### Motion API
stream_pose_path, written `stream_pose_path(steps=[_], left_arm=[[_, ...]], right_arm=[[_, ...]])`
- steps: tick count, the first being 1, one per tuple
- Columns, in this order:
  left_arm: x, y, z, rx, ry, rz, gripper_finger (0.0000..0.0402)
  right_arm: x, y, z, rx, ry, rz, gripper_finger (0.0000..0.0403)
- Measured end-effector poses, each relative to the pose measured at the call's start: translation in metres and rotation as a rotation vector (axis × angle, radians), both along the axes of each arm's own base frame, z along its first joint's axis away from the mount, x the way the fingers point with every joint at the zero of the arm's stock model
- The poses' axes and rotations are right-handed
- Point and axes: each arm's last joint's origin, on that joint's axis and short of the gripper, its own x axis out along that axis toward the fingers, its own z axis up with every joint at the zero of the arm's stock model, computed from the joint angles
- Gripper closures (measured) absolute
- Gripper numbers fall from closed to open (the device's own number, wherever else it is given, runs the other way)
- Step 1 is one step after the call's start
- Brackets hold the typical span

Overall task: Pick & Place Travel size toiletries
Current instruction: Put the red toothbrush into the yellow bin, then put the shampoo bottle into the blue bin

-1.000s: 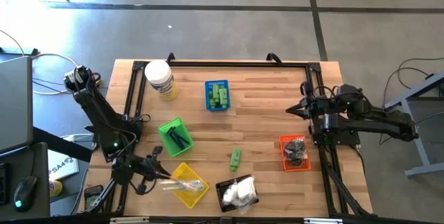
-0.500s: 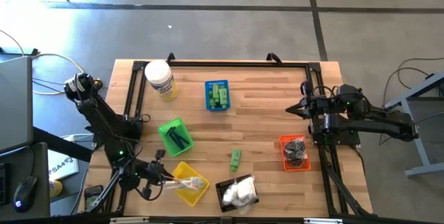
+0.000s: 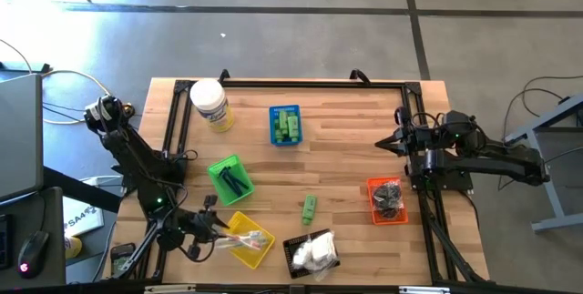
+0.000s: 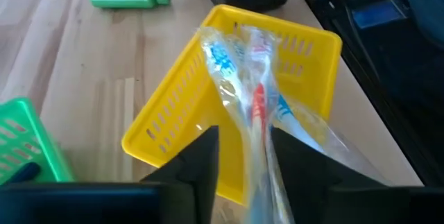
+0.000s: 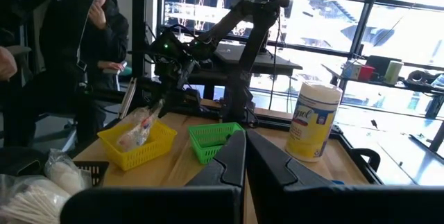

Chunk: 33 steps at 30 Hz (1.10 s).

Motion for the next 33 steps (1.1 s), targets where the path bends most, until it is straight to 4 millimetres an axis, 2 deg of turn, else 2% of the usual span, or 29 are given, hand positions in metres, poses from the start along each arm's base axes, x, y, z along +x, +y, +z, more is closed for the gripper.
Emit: stream_pose_path(steps=[10, 19, 26, 30, 33], left_arm=[[0.002, -0.002, 0.004, -0.029, -0.042, 0.008, 0.0166], [0.001, -0.001, 0.021, -0.094, -0.115, -0.015, 0.0094], [-0.005, 0.009, 0.044, -0.118, -0.188, -0.047, 0.0076], [-0.01, 0.019, 0.076, -0.054, -0.318, -0.104, 0.0084], [-0.015, 0.031, 0.102, 0.099, -0.457, -0.083, 0.0106]], right_arm=[[0.0, 0.0, 0.0, 0.02, 0.002, 0.001, 0.0399], [0.0, 0.0, 0.0, 0.021, 0.002, 0.001, 0.0399], [0.0, 0.0, 0.0, 0.022, 0.002, 0.001, 0.0399], [0.0, 0.0, 0.0, 0.022, 0.003, 0.001, 0.0399], [0.0, 0.0, 0.0, 0.022, 0.003, 0.002, 0.0399]])
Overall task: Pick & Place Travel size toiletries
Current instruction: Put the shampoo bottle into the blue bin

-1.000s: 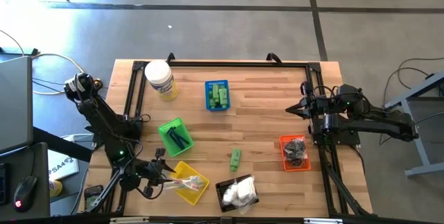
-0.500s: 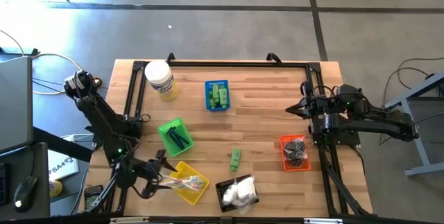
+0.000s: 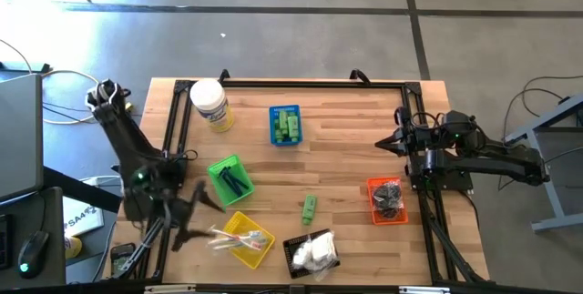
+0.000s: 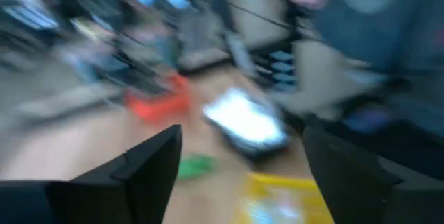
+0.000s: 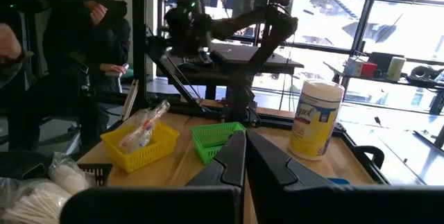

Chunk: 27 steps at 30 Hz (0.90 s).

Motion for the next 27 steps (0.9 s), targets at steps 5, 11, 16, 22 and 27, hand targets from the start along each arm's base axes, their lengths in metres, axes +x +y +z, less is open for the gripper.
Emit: stream_pose_path(steps=[5, 11, 16, 22, 27], left_arm=[[0.002, 0.036, 0.022, 0.193, -0.119, 0.356, 0.019], [0.031, 0.084, 0.02, 0.285, -0.112, 0.462, 0.0359], [0.048, 0.126, 0.023, 0.334, -0.135, 0.395, 0.0392], [0.033, 0.165, 0.032, 0.305, -0.174, 0.393, 0.0401], [0.007, 0.172, 0.03, 0.283, -0.206, 0.357, 0.0401]], right_arm=[[0.003, 0.0, -0.002, 0.009, 0.025, 0.003, 0.0399], [0.01, -0.002, -0.004, 0.026, 0.049, 0.003, 0.0399], [0.014, -0.003, -0.003, 0.035, 0.038, 0.003, 0.0399], [-0.001, -0.006, 0.011, 0.089, -0.043, -0.05, 0.0399], [-0.027, -0.002, 0.011, 0.119, -0.069, -0.083, 0.0399]])
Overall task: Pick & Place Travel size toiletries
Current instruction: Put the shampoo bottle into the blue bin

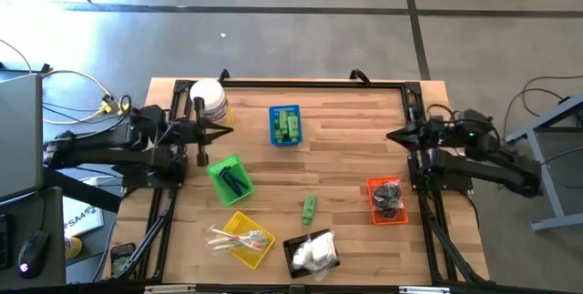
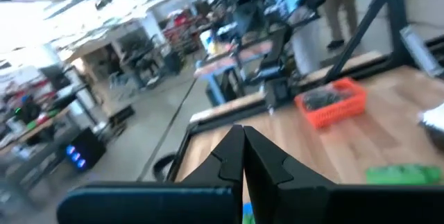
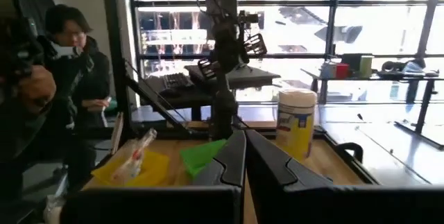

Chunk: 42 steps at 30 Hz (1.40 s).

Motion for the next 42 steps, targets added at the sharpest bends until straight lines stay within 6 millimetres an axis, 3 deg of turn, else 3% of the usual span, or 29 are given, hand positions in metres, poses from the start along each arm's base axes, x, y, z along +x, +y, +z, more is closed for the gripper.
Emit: stream_pose_path(steps=[4, 11, 17, 31, 42], left_arm=[[-0.001, 0.004, -0.024, -0.009, 0.042, 0.049, 0.0401], [0.003, 0.012, -0.07, -0.06, 0.088, 0.153, 0.0401], [0.001, 0.016, -0.088, -0.102, 0.121, 0.107, 0.0402], [-0.008, 0.015, -0.142, -0.163, 0.215, 0.058, 0.0401], [-0.012, 0.014, -0.149, -0.184, 0.197, 0.052, 0.0401]], right_arm=[[-0.009, 0.001, -0.009, 0.018, -0.002, -0.041, 0.0399], [-0.001, -0.004, -0.033, 0.041, -0.035, -0.121, 0.0399], [0.011, -0.011, -0.06, 0.056, -0.046, -0.187, 0.0399], [0.02, -0.014, -0.09, 0.105, -0.042, -0.195, 0.0399], [0.023, -0.014, -0.096, 0.112, -0.053, -0.178, 0.0399]])
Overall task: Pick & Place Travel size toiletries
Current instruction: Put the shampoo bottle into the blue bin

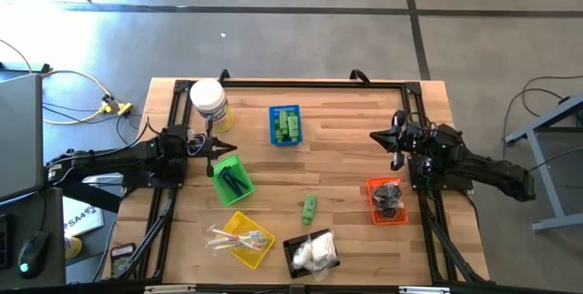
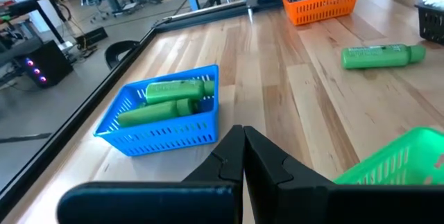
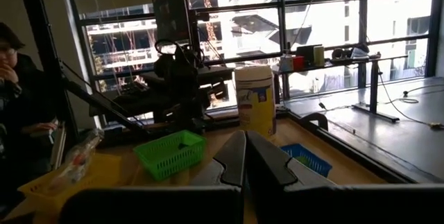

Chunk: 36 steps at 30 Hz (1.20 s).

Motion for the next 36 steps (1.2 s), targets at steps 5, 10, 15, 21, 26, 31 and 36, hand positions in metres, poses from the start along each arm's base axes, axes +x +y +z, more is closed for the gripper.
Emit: stream_pose_path(steps=[5, 10, 15, 21, 26, 31, 36], left_arm=[[0.0, 0.0, 0.0, 0.001, 0.0, 0.0, 0.0401], [0.0, 0.0, 0.0, 0.003, -0.001, 0.0, 0.0401], [0.0, 0.0, 0.0, 0.004, -0.001, 0.001, 0.0401], [0.0, 0.0, 0.0, 0.004, -0.001, 0.001, 0.0401], [0.0, 0.0, 0.0, 0.003, 0.0, 0.001, 0.0401], [0.0, 0.0, -0.001, -0.009, 0.014, 0.002, 0.0401], [-0.001, 0.0, -0.004, -0.032, 0.032, 0.006, 0.0401]], right_arm=[[0.004, -0.002, 0.008, -0.019, 0.003, -0.012, 0.0399], [0.02, -0.005, 0.03, -0.069, 0.131, -0.005, 0.0399], [0.057, -0.012, 0.057, -0.049, 0.407, 0.037, 0.0399], [0.128, -0.016, 0.072, -0.055, 0.861, 0.17, 0.0356], [0.187, -0.012, 0.078, -0.157, 1.13, 0.221, 0.0289], [0.236, 0.008, 0.081, -0.411, 1.201, 0.409, 0.0219], [0.267, 0.04, 0.075, -0.637, 1.21, 0.588, 0.0174]])
